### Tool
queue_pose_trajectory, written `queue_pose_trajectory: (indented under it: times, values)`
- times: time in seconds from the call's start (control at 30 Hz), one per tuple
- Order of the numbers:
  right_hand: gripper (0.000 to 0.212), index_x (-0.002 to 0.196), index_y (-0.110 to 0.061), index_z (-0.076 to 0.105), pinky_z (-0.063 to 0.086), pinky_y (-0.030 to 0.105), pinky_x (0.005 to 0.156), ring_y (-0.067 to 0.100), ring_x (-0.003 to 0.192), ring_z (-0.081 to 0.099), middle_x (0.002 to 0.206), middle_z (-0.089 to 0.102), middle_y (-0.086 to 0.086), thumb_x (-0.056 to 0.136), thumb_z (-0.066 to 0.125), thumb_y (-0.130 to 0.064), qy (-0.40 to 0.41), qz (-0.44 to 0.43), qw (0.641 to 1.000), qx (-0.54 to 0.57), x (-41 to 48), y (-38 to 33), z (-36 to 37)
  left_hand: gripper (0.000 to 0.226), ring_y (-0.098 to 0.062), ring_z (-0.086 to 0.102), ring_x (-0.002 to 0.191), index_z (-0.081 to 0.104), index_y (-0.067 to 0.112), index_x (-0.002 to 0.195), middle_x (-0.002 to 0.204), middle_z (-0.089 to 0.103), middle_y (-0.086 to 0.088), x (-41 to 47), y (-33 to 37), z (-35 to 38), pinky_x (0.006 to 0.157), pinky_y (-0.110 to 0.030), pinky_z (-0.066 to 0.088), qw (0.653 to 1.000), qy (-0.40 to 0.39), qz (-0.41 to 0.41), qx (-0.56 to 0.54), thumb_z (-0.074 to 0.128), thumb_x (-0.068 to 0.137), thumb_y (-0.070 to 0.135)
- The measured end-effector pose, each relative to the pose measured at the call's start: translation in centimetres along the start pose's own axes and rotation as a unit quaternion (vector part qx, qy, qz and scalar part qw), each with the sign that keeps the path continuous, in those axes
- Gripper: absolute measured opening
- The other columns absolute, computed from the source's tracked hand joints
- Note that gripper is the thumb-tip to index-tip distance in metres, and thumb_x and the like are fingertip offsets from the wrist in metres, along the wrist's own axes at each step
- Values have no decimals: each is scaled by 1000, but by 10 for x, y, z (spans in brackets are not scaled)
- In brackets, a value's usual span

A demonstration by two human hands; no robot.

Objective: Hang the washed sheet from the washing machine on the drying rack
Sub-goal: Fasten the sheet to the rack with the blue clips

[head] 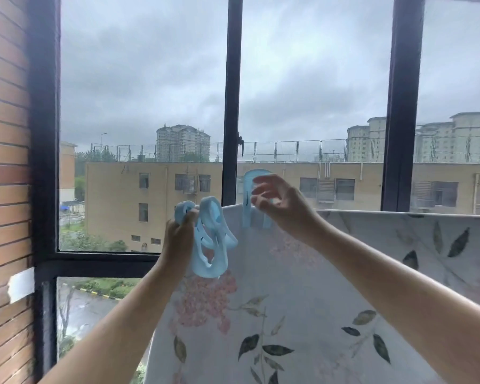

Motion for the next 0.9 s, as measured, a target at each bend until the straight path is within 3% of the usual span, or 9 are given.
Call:
queue_pose_trajectory:
  times: [0.13, 0.23, 0.3, 0.4, 0.5, 0.6, 0.7, 0.8, 0.9]
  values:
    - [78, 137, -32, 36, 49, 33, 97, 8, 110, 60, 122, 59, -4, 72, 70, -58, -188, 102, 965, 153, -46, 6, 36, 30, -23, 56, 65, 58, 9, 89, 73, 57, -10, -16, 16, 19, 66, -37, 49, 998, -39, -11, -49, 42, 99, 32]
    - [59, 124, -35, 42, 51, 29, 91, 5, 100, 62, 110, 61, -7, 74, 73, -43, -151, 128, 970, 138, -64, 13, 47, 52, -31, 61, 75, 59, 7, 99, 82, 59, -19, -24, 11, 27, 74, -49, 53, 995, -74, -31, -54, 51, 88, 57]
    - [44, 114, -30, 45, 52, 22, 74, 6, 85, 62, 98, 61, -6, 79, 71, -32, -123, 149, 972, 130, -70, 18, 49, 65, -39, 65, 82, 60, 10, 103, 90, 62, -28, -30, 5, 32, 81, -57, 52, 993, -104, -34, -37, 55, 77, 69]
    - [21, 96, -26, 49, 43, 20, 60, 6, 71, 53, 86, 57, -6, 82, 64, -28, -97, 173, 975, 97, -75, 34, 52, 85, -32, 62, 87, 58, 13, 110, 95, 62, -22, -39, -7, 31, 83, -53, 51, 986, -152, -53, -41, 48, 65, 85]
    - [15, 90, -26, 50, 41, 22, 60, 8, 70, 51, 83, 55, -5, 81, 61, -25, -103, 194, 972, 88, -85, 54, 60, 65, -23, 62, 93, 53, 14, 112, 102, 63, -7, -35, -32, 11, 70, -33, 49, 996, -66, -61, 8, 31, 88, 71]
    - [19, 96, -26, 49, 41, 19, 60, 5, 70, 52, 82, 55, -9, 82, 61, -22, -119, 216, 966, 77, -92, 64, 77, 35, -29, 51, 114, 48, 13, 123, 121, 54, -11, -15, -84, -31, 90, -40, 44, 977, 25, -58, 203, 44, 98, 37]
    - [26, 101, -25, 47, 39, 19, 58, 1, 71, 50, 82, 52, -13, 79, 61, -26, -148, 239, 959, 35, -90, 66, 96, 70, -25, 46, 127, 26, 13, 144, 143, 43, -6, -8, -140, -68, 104, -48, 40, 965, -91, -185, 162, 61, 89, 36]
    - [33, 110, -28, 50, 43, 18, 64, 0, 78, 54, 89, 57, -12, 80, 61, -26, -177, 245, 953, 24, -86, 62, 115, 51, -14, 64, 103, 55, 25, 118, 112, 67, 6, -16, -165, -81, 89, -41, 53, 938, -203, -171, 222, 75, 74, 40]
    - [49, 121, -34, 48, 49, 25, 79, 6, 94, 60, 105, 63, -10, 74, 61, -31, -186, 237, 953, 28, -80, 56, 138, 14, -14, 68, 77, 69, 17, 79, 76, 72, 5, -12, -164, -94, 71, -38, 56, 937, -190, -104, 274, 71, 69, 26]
Point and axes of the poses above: each hand's wrist, its own x-axis towards the middle knuckle, its own z-axis out of the palm, y = z × x, the point moved 1 cm from there along x, towards the middle knuckle
